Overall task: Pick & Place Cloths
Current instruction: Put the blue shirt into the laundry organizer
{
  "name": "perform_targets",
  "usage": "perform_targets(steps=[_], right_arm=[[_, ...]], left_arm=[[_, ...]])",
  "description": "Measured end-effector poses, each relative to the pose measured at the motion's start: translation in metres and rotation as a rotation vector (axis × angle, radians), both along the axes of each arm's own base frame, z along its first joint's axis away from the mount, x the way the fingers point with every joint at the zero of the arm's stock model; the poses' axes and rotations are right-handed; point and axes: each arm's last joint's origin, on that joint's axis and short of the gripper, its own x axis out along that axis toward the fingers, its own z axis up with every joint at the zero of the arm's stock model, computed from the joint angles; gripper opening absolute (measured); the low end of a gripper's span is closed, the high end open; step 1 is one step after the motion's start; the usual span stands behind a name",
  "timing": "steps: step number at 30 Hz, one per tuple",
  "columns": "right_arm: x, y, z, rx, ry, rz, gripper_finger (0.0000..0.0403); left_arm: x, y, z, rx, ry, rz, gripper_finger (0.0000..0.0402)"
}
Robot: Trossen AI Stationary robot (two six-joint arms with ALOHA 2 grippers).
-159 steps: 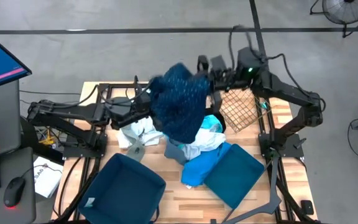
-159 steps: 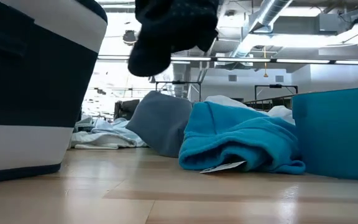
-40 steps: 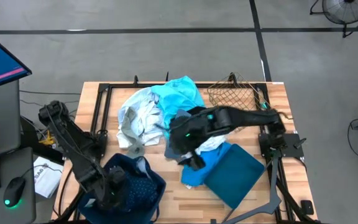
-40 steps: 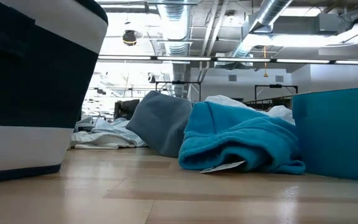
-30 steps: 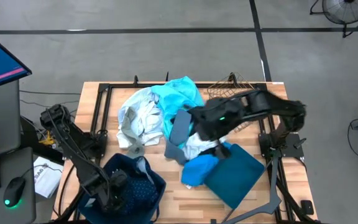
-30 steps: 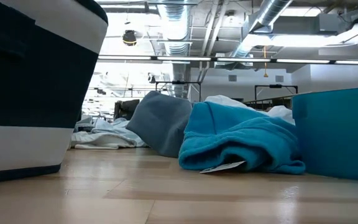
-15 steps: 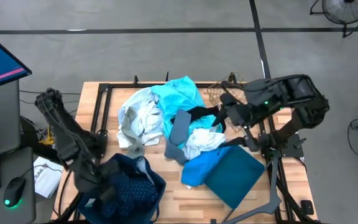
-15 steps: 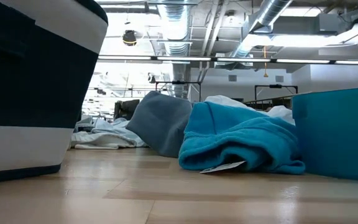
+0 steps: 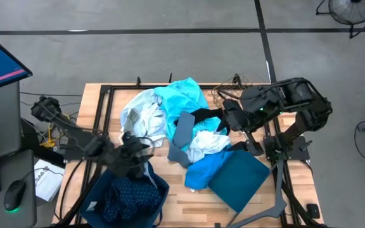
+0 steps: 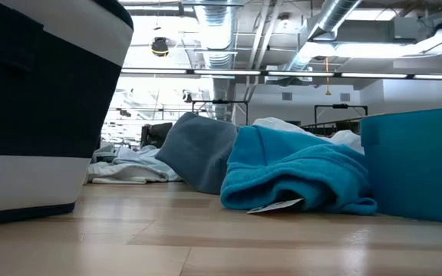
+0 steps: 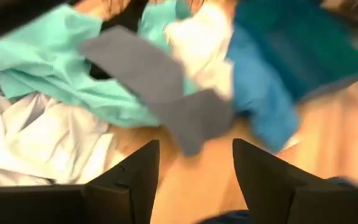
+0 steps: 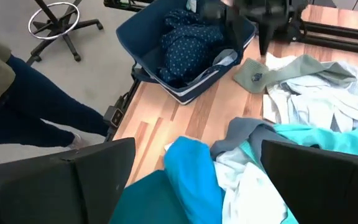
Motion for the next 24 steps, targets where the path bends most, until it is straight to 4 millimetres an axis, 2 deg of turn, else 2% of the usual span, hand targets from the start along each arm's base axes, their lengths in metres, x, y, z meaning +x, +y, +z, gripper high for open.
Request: perform_targets(steps=[5, 10, 14, 17, 21, 24], right_arm=[[0.0, 0.002, -0.002, 0.0, 0.022, 0.006, 0.034], [0.0, 0.006, -0.003, 0.019, 0.037, 0.002, 0.034], [-0.002, 0.012, -0.003, 0.02, 0.04, 0.024, 0.034], [-0.003, 0.016, -0.003, 0.02, 0.04, 0.041, 0.034], [-0.004, 0.019, -0.003, 0.02, 0.04, 0.052, 0.034], [-0.004, 0.02, -0.003, 0.021, 0.04, 0.055, 0.034]], left_arm=[[0.023, 0.011, -0.021, -0.052, 0.153, -0.018, 0.0186], [0.03, 0.003, -0.035, -0.171, 0.281, -0.148, 0.018], [0.025, -0.007, -0.034, -0.235, 0.296, -0.202, 0.0173], [0.017, -0.012, -0.026, -0.302, 0.265, -0.2, 0.0165], [0.003, -0.02, -0.017, -0.376, 0.232, -0.196, 0.0145], [-0.003, -0.029, -0.02, -0.391, 0.26, -0.192, 0.0125]])
